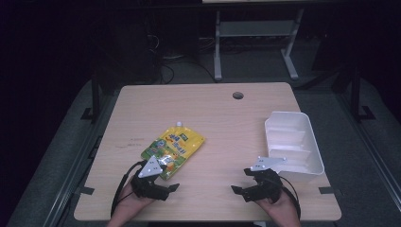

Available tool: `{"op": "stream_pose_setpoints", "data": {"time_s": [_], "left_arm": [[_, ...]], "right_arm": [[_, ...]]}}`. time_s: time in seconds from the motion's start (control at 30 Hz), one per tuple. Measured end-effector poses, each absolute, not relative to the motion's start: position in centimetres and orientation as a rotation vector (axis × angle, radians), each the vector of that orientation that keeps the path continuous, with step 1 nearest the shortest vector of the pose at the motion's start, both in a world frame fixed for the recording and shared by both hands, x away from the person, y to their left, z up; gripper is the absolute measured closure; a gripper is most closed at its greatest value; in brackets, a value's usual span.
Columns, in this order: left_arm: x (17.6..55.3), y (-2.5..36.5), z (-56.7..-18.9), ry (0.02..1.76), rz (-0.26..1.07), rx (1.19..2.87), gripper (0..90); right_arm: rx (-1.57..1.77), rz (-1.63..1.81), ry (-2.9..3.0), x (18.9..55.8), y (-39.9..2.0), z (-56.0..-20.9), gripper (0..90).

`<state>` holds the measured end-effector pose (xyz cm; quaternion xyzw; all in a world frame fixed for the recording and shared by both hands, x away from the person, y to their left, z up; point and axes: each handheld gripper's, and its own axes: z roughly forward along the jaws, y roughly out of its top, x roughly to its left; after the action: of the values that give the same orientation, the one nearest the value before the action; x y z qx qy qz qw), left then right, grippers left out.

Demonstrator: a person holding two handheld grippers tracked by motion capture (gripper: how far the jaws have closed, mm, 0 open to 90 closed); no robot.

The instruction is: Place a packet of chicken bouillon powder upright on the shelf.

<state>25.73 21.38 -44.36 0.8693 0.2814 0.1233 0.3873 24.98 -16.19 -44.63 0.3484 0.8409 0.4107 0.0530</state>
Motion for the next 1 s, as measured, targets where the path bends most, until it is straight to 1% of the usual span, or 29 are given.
{"op": "stream_pose_setpoints", "data": {"time_s": [0.1, 0.23, 0.33, 0.43, 0.63, 0.67, 0.7, 0.73, 0.8, 0.87, 0.93, 0.97, 1.0], "left_arm": [[26.0, 22.0, -44.2, 0.743, 0.33, 2.193, 20.3], [26.5, 23.3, -44.0, 0.791, 0.346, 2.153, 23.4], [27.1, 24.3, -44.0, 0.843, 0.389, 2.133, 26.6], [27.5, 24.8, -44.0, 0.874, 0.393, 2.12, 28.0], [28.5, 26.0, -44.3, 0.933, 0.414, 2.108, 38.3], [28.7, 26.2, -44.3, 0.943, 0.414, 2.106, 38.3], [28.8, 26.4, -44.4, 0.953, 0.412, 2.102, 40.3], [29.1, 26.7, -44.5, 0.967, 0.406, 2.087, 45.7], [29.2, 26.8, -44.5, 0.975, 0.408, 2.086, 47.3], [29.6, 27.0, -44.6, 0.998, 0.392, 2.07, 54.2], [29.7, 27.0, -44.7, 0.999, 0.389, 2.067, 59.1], [29.7, 27.0, -44.7, 0.999, 0.389, 2.067, 61.2], [29.8, 26.9, -44.7, 1.0, 0.387, 2.067, 61.2]], "right_arm": [[1.059, 1.246, 2.552, 25.0, -16.2, -44.6, 18.3], [1.059, 1.238, 2.551, 24.9, -16.2, -44.7, 18.3], [1.082, 1.24, 2.546, 25.1, -16.4, -44.9, 18.2], [1.093, 1.243, 2.547, 25.2, -16.4, -45.0, 18.2], [1.095, 1.242, 2.55, 25.4, -16.1, -45.1, 18.3], [1.092, 1.241, 2.554, 25.4, -16.0, -45.1, 18.3], [1.093, 1.245, 2.565, 25.5, -15.9, -45.2, 18.3], [1.112, 1.256, 2.596, 25.9, -15.4, -45.1, 16.6], [1.11, 1.262, 2.602, 26.1, -15.3, -45.1, 16.5], [1.067, 1.244, 2.619, 26.7, -14.3, -44.4, 16.5], [1.045, 1.25, 2.623, 27.4, -13.6, -43.8, 16.6], [1.045, 1.25, 2.623, 27.4, -13.6, -43.8, 16.6], [1.038, 1.256, 2.619, 27.7, -13.3, -43.6, 16.6]]}}
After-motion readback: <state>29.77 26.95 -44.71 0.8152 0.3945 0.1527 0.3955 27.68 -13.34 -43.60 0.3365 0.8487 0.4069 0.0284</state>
